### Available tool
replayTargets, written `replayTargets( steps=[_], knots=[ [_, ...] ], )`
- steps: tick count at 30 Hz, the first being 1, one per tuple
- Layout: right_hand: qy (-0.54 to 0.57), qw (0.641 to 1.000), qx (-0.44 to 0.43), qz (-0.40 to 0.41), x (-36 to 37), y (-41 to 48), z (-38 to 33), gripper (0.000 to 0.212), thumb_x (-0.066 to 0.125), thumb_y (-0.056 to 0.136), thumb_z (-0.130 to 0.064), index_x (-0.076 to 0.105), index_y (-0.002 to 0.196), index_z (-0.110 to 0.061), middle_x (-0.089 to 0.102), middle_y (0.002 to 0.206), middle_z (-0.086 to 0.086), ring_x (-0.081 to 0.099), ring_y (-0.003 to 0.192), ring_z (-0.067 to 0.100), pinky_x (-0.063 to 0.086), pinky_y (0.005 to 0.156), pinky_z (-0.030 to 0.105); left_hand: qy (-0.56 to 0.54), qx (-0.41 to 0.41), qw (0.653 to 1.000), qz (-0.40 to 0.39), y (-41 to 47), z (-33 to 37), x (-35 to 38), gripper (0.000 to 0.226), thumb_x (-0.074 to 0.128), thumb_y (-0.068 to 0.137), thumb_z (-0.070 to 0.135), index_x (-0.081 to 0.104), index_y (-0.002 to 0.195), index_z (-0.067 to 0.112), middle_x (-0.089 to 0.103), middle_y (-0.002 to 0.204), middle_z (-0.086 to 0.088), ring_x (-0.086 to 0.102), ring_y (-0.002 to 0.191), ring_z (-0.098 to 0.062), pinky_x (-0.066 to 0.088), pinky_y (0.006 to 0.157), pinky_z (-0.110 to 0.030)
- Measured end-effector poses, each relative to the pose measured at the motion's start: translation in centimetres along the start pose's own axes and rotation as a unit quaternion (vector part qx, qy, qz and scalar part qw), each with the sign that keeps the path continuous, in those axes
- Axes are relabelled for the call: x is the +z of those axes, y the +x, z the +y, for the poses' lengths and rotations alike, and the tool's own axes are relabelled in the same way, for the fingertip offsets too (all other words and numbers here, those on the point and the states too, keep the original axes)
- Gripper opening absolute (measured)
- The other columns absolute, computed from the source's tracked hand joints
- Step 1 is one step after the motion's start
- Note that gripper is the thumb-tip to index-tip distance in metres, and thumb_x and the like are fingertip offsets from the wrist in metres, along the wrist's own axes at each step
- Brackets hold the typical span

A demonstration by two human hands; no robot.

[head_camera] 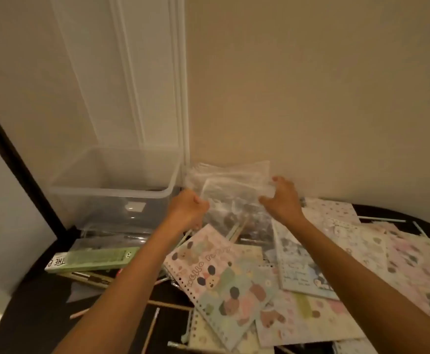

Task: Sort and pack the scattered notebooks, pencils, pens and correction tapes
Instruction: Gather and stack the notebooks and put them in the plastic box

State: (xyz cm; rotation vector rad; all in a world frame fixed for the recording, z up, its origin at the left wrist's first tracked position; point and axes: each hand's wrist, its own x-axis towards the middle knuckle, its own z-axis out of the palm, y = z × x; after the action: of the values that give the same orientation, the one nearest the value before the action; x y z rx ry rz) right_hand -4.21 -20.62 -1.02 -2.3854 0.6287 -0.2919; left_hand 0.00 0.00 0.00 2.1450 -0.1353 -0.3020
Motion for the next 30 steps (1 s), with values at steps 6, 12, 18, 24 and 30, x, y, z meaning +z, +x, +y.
replayTargets(
  steps=[6, 12, 18, 24, 30],
  knots=[
    [0.075, 0.994, 0.077, 0.011, 3.2, 0.1, 5.3, 0.090, 0.071, 0.081, -0.034, 0.015, 0.145, -0.004, 0.033, 0.147, 0.015, 0.037, 0.132, 0.033, 0.036, 0.102, 0.041, 0.111, 0.019, 0.992, 0.056, -0.1, -4.9, 4.2, 0.075, 0.064, 0.081, 0.044, 0.026, 0.133, 0.004, 0.038, 0.133, -0.015, 0.047, 0.116, -0.033, 0.043, 0.087, -0.041],
    [0.210, 0.971, 0.091, 0.061, 3.0, -1.3, 6.5, 0.024, 0.071, 0.080, -0.022, 0.056, 0.094, -0.008, 0.053, 0.099, 0.010, 0.052, 0.092, 0.024, 0.043, 0.079, 0.033, 0.082, 0.086, 0.988, 0.097, -1.1, -6.5, 5.5, 0.012, 0.050, 0.091, 0.022, 0.055, 0.094, 0.011, 0.062, 0.100, -0.009, 0.056, 0.091, -0.025, 0.041, 0.069, -0.032],
    [0.401, 0.910, 0.103, -0.002, 0.0, -5.5, 6.7, 0.011, 0.056, 0.088, -0.009, 0.057, 0.078, -0.010, 0.065, 0.076, 0.009, 0.046, 0.056, 0.011, 0.039, 0.053, 0.021, -0.092, 0.130, 0.981, 0.113, -2.9, -7.2, 5.6, 0.027, 0.045, 0.094, 0.014, 0.055, 0.118, 0.018, 0.054, 0.122, -0.008, 0.041, 0.121, -0.027, 0.041, 0.097, -0.042],
    [0.621, 0.760, 0.157, 0.114, -2.1, -8.8, 7.2, 0.008, 0.049, 0.089, 0.003, 0.053, 0.086, -0.002, 0.058, 0.069, 0.010, 0.045, 0.048, 0.011, 0.039, 0.037, 0.016, -0.136, 0.107, 0.976, 0.131, -5.5, -5.6, 6.9, 0.046, 0.051, 0.091, 0.020, 0.035, 0.134, 0.019, 0.033, 0.139, -0.007, 0.028, 0.127, -0.026, 0.034, 0.092, -0.038],
    [0.581, 0.770, 0.214, 0.156, 0.3, -12.0, 10.2, 0.045, 0.046, 0.094, -0.004, 0.037, 0.138, 0.000, 0.057, 0.103, 0.008, 0.051, 0.076, 0.012, 0.042, 0.059, 0.019, -0.223, 0.063, 0.965, -0.125, -9.3, -6.1, 10.5, 0.045, 0.051, 0.094, 0.027, 0.037, 0.135, 0.021, 0.051, 0.127, -0.005, 0.060, 0.095, -0.017, 0.051, 0.066, -0.025]
  ],
)
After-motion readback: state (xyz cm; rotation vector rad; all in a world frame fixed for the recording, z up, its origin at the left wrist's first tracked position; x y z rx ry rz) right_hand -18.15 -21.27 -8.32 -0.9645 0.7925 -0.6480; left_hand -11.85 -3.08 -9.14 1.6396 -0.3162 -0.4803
